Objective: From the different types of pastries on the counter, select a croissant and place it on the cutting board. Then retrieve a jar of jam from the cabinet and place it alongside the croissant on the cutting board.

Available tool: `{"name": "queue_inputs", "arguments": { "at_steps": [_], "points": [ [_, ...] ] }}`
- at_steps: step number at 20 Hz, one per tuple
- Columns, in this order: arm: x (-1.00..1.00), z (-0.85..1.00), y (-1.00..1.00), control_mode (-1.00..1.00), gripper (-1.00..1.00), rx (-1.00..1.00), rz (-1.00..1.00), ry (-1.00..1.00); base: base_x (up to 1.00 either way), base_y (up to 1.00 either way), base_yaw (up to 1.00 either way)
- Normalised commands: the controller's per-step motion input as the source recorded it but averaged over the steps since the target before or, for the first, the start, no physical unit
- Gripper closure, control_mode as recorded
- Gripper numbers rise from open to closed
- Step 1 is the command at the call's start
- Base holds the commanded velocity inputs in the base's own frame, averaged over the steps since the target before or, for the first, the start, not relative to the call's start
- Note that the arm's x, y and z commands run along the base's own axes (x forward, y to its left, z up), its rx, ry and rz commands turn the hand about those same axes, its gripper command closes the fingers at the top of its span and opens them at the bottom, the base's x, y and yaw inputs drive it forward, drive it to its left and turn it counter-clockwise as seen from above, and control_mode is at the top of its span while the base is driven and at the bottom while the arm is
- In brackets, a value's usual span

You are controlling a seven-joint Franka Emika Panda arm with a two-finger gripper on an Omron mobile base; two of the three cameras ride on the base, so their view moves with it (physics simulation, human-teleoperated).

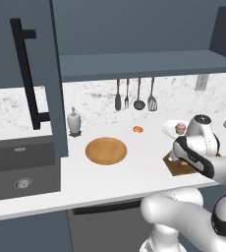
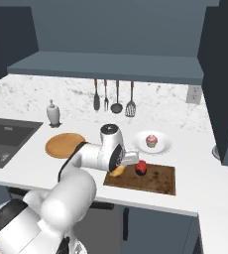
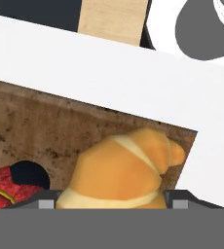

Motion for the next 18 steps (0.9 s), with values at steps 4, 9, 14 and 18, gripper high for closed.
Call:
{"name": "queue_inputs", "arguments": {
  "at_steps": [4, 9, 14, 18],
  "points": [
    [0.15, -0.13, -0.05, -1.0, 1.0, 0.02, 0.0, 0.0, 0.0, 0.0, 0.0],
    [0.0, -0.22, 0.0, -1.0, 1.0, -0.05, 0.0, 0.13, 0.0, 0.0, 0.0],
    [0.07, -0.28, 0.0, -1.0, 1.0, -0.08, 0.0, 0.04, 0.0, 0.0, 0.0],
    [0.31, 0.0, 0.0, -1.0, 1.0, -0.03, 0.0, -0.01, 0.0, 0.0, 0.0]
  ]
}}
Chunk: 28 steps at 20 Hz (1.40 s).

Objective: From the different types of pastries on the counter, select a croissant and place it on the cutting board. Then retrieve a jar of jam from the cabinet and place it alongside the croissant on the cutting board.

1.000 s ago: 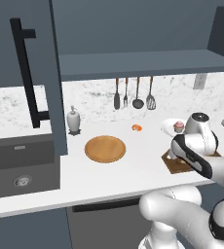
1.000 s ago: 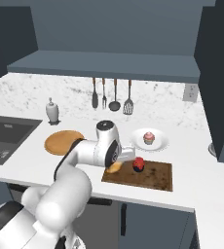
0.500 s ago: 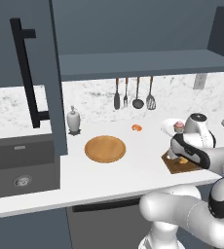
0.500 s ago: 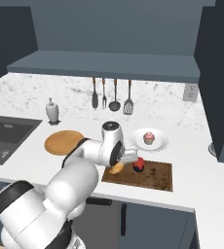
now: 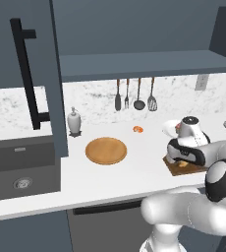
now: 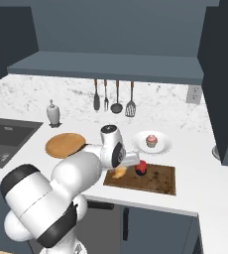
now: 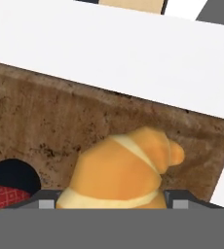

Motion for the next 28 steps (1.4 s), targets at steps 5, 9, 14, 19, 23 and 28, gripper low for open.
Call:
{"name": "queue_inputs", "arguments": {
  "at_steps": [5, 9, 14, 19, 23, 28],
  "points": [
    [0.14, -0.02, -0.19, -1.0, 1.0, 0.0, 0.0, 0.0, 0.0, 0.0, 0.0],
    [0.04, -0.08, -0.18, -1.0, 1.0, 0.0, 0.0, 0.0, 0.0, 0.0, 0.0],
    [0.0, 0.0, 0.0, -1.0, -1.0, 0.0, 0.0, 0.0, 0.0, 0.0, 0.0],
    [0.0, 0.0, 0.0, -1.0, -1.0, 0.0, 0.0, 0.0, 0.0, 0.0, 0.0],
    [-0.08, 0.0, 0.06, -1.0, -1.0, 0.0, 0.0, 0.0, 0.0, 0.0, 0.0],
    [-0.33, 0.0, 0.18, -1.0, -1.0, 0.0, 0.0, -0.01, 0.0, 0.0, 0.0]
  ]
}}
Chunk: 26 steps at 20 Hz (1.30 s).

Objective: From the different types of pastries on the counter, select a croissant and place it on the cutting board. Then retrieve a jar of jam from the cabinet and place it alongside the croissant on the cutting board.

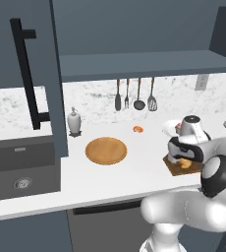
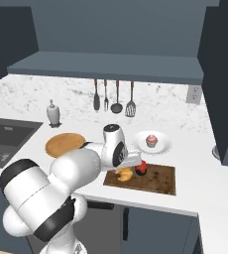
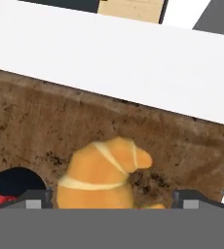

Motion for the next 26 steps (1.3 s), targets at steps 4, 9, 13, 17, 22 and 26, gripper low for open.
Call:
{"name": "queue_inputs", "arguments": {
  "at_steps": [4, 9, 13, 17, 22, 26],
  "points": [
    [-0.3, 0.36, 0.35, -1.0, -1.0, -0.04, 0.0, -0.13, 0.0, 0.0, 0.0],
    [-0.19, 1.0, 0.33, -1.0, -1.0, -0.23, 0.01, -0.3, 0.0, 0.0, 0.0],
    [-0.96, 0.31, -0.29, -1.0, -1.0, 0.01, -0.04, -0.15, 0.0, 0.0, 0.0],
    [-1.0, 0.64, 0.13, -1.0, -1.0, -0.02, 0.0, -0.84, 0.0, 0.0, 0.0],
    [-1.0, 0.63, 0.21, -1.0, -1.0, -0.02, 0.0, -0.95, 0.0, 0.0, 0.0],
    [-1.0, 0.24, 0.3, -1.0, -1.0, 0.0, 0.01, -0.71, 0.0, 0.0, 0.0]
  ]
}}
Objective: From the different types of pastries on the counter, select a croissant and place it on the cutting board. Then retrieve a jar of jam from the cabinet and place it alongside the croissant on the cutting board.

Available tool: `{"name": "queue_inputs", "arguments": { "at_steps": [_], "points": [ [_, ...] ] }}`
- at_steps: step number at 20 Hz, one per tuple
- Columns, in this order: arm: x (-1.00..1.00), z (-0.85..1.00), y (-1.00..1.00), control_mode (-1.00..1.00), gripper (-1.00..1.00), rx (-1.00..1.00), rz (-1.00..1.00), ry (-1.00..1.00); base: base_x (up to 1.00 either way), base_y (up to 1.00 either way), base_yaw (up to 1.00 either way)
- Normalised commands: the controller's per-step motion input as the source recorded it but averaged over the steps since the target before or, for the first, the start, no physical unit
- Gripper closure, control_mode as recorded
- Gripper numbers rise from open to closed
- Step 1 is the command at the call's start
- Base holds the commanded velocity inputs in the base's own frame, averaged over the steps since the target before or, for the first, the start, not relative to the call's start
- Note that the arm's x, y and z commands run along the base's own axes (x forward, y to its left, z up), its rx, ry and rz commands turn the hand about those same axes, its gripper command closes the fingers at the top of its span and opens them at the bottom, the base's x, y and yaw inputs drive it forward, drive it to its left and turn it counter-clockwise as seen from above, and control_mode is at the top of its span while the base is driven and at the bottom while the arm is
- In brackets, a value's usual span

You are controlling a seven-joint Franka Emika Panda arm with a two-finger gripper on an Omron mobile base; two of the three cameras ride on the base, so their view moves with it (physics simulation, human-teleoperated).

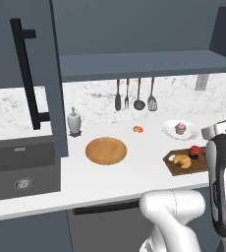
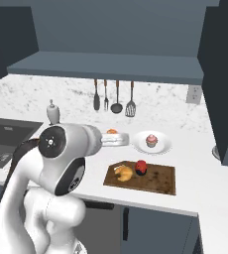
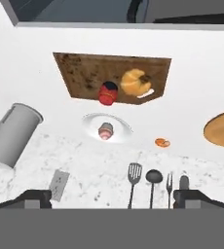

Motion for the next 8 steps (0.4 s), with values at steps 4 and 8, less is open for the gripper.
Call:
{"name": "queue_inputs", "arguments": {
  "at_steps": [4, 8],
  "points": [
    [-1.0, 0.01, 0.51, -1.0, -1.0, -0.02, 0.1, -0.45, 0.0, 0.0, 0.0],
    [-1.0, 0.0, 0.52, -1.0, -1.0, -0.03, 0.09, -0.41, 0.0, 0.0, 0.0]
  ]
}}
